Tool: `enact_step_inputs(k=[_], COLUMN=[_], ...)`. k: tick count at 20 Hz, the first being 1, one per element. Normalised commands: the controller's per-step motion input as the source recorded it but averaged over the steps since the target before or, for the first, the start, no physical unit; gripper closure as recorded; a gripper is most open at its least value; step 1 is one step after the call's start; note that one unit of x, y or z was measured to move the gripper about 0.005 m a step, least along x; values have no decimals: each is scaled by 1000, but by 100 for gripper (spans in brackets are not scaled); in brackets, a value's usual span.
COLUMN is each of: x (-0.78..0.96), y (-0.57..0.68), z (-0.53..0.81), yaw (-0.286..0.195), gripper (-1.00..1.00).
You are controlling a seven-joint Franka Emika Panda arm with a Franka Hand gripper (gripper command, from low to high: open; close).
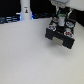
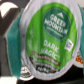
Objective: Open the kcup holder, insert the kcup into the holder, and close the kcup holder
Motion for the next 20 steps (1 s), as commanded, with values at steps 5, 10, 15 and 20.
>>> enact_step_inputs(k=[5, 10, 15, 20], x=[87, 14, 2, 31], y=[8, -10, 0, 51], z=[-116, -219, -230, -214], yaw=[-7, 1, -3, 6], gripper=[100, 100, 100, 100])
